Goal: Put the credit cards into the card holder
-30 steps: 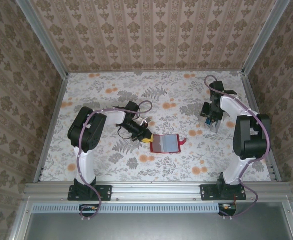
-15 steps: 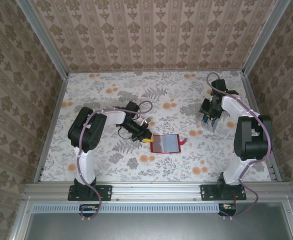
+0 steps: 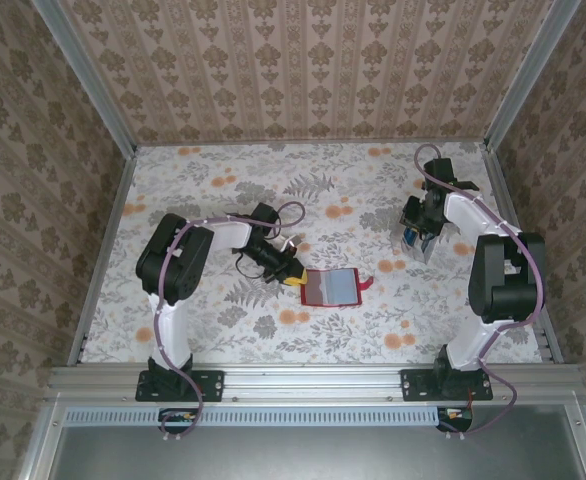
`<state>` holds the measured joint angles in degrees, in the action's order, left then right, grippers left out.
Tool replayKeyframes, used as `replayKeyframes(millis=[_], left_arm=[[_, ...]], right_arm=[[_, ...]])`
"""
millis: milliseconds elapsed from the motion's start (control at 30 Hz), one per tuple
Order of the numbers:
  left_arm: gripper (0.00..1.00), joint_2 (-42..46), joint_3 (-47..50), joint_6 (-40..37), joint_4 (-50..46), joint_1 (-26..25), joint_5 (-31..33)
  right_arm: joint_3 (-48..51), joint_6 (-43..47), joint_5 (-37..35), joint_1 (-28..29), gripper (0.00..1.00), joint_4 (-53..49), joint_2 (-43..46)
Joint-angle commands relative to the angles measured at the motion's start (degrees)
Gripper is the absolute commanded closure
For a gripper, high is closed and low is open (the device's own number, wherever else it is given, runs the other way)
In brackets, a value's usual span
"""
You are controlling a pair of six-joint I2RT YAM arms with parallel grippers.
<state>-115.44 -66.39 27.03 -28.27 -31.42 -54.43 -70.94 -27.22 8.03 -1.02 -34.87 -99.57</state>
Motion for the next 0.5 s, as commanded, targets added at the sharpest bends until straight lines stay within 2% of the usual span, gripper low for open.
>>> replayKeyframes(millis=[0,167,467], left_arm=[[1.0,-0.8,-1.1,0.2,-0.9,0.0,-0.8],[1.0,-0.8,-1.1,0.2,-0.9,0.0,-0.8],[1.0,-0.6,-1.2,0.3,-0.9,0.0,-0.8]], right_arm=[[0.3,-0.2,1.4,-0.1,0.77,0.1,1.6],[0.2,0.0,1.5,-0.1,0.85,-0.2,2.1],[-1.1,1.0,1.4,-0.2,0.88,-2.3,3.9]])
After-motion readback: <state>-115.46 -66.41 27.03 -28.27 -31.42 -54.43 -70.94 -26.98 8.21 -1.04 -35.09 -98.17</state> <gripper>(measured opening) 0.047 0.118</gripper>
